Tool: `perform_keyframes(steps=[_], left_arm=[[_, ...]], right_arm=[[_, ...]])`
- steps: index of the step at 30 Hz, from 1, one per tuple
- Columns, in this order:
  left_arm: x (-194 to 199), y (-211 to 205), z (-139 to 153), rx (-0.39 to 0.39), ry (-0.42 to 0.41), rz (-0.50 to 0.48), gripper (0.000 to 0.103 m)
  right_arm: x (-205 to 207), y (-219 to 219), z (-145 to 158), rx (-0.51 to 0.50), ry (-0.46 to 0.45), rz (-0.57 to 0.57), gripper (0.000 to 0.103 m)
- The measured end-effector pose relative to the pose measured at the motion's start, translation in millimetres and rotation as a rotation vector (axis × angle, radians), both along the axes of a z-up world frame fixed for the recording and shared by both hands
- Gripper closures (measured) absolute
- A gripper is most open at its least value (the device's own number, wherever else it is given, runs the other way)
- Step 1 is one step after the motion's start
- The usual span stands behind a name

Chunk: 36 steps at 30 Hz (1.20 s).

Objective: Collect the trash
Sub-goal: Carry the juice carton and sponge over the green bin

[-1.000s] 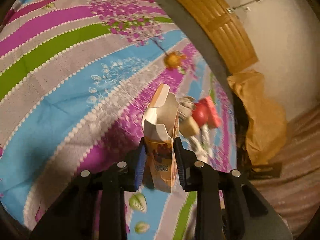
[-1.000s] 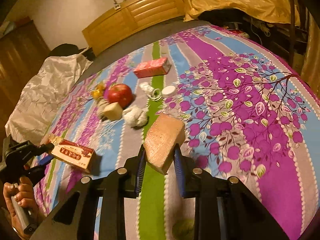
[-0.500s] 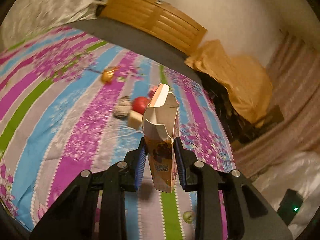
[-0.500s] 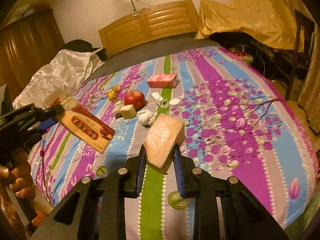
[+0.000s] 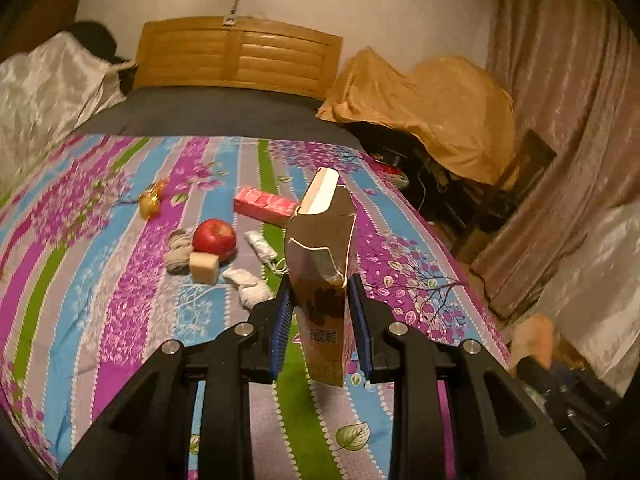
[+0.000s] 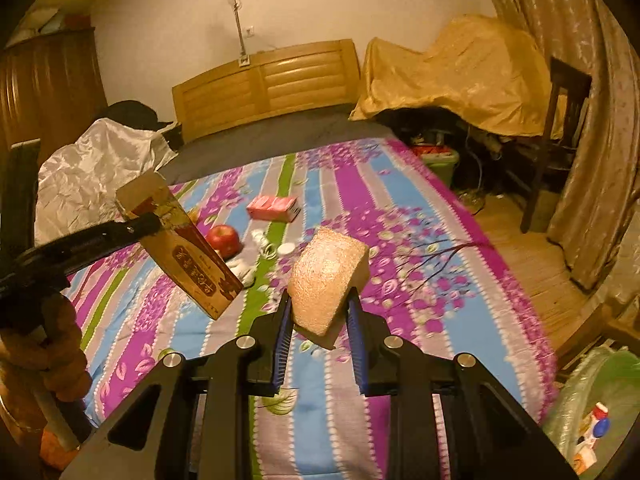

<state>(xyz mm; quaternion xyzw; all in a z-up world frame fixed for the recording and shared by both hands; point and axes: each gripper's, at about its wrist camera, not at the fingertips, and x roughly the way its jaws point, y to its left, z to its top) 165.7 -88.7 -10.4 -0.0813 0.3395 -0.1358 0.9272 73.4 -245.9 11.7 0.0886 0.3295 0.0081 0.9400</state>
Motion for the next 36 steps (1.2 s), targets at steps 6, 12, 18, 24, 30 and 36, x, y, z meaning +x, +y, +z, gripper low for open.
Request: perform_keyframes(steps=[6, 12, 18, 24, 30, 36], left_arm=[[-2.8, -34.9, 9.3, 0.073, -0.036, -0.046, 0.077], [-11.7, -86.8, 25.0, 0.126, -0.102, -0.132, 0.077], [-22.3, -140.5, 34.9, 0.152, -0.145, -0.230, 0.077], [-43.2, -204.5, 44.3, 0.189, -0.211, -0.350, 0.076], [-63.2, -256.3, 46.3, 0.208, -0.254, -0.448, 0.076], [-87.0, -304.7, 43.3, 0.233, -0.292, -0.540, 0.076]], right_arm=[[-17.0, -19.4, 18.0, -0.028, -0.029, -0.036, 0.076], [-41.9, -53.1, 38.5, -0.055, -0.060, -0.104, 0.076], [-73.5, -98.3, 52.5, -0.073, -0.075, -0.197, 0.076], [-113.4, -145.1, 59.0, -0.093, -0.078, -0.294, 0.076], [-154.3, -195.1, 60.4, -0.108, -0.074, -0.397, 0.076], [-199.0, -242.7, 56.1, -0.107, -0.065, -0.507, 0.076]])
